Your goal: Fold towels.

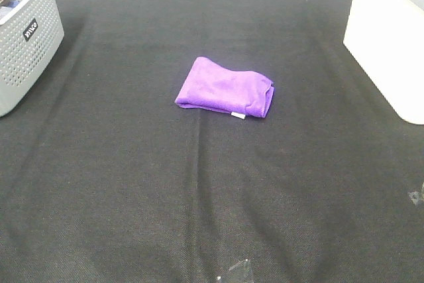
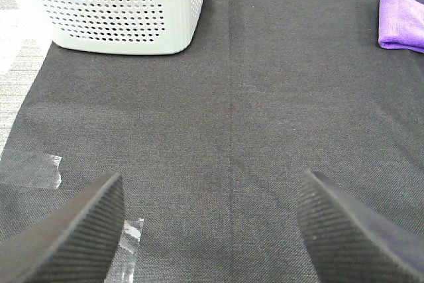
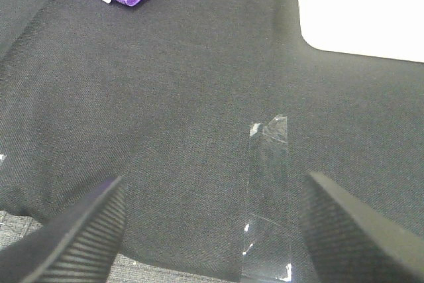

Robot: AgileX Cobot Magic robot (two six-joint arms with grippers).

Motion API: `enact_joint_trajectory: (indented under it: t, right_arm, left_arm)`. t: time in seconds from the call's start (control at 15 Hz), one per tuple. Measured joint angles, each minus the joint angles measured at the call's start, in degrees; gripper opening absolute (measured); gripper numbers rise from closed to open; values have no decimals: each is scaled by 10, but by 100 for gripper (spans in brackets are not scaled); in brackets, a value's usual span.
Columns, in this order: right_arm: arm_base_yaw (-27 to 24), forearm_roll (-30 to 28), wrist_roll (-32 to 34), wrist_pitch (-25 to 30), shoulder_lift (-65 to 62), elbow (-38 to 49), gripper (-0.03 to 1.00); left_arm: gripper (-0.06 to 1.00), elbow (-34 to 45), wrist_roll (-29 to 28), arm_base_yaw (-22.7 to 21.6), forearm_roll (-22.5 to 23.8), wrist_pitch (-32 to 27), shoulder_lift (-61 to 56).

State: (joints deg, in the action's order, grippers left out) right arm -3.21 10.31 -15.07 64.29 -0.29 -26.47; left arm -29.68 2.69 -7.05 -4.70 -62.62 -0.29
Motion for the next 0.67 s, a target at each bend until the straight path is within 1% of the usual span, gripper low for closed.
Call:
enact_joint_trajectory:
  t: [0.67]
  right_arm:
    - [0,0,0,0,0,0,71]
  left_arm:
    - [69,0,0,0,-1,0,0]
